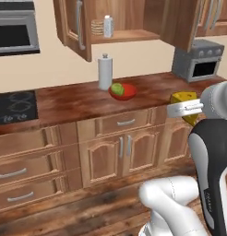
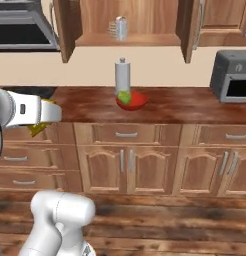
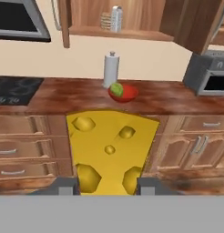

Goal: Pick the cheese from the fridge and the cheese grater from the cabinet and place them next to the salad bowl.

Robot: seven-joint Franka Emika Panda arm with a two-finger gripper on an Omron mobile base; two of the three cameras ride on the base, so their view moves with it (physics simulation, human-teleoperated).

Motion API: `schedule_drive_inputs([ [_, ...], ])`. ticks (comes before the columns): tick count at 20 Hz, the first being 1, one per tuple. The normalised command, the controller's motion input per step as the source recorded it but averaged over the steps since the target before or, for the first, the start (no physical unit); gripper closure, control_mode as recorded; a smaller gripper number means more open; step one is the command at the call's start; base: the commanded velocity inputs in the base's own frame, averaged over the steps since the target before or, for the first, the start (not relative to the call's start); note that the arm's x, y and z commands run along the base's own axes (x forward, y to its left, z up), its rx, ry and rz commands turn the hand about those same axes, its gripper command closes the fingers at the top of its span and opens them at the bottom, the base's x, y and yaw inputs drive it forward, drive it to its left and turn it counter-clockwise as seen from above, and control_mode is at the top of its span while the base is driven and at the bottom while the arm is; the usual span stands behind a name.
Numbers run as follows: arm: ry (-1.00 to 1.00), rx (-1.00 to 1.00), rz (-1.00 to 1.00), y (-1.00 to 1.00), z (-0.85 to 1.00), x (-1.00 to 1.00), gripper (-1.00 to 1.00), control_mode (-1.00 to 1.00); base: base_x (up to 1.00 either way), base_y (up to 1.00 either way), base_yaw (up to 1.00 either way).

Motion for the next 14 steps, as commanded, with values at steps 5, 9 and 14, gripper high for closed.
schedule_drive_inputs([
  [5, 0.0, 0.0, 0.0, 0.0, 0.0, 0.0, 1.0, 1.0, 1.0, -0.68, 0.38],
  [9, 0.0, 0.0, 0.0, 0.0, 0.0, 0.0, 1.0, 1.0, 1.0, -0.44, 0.21],
  [14, 0.0, 0.0, 0.0, 0.0, 0.0, 0.0, 1.0, 1.0, 1.0, -0.14, -0.06],
])
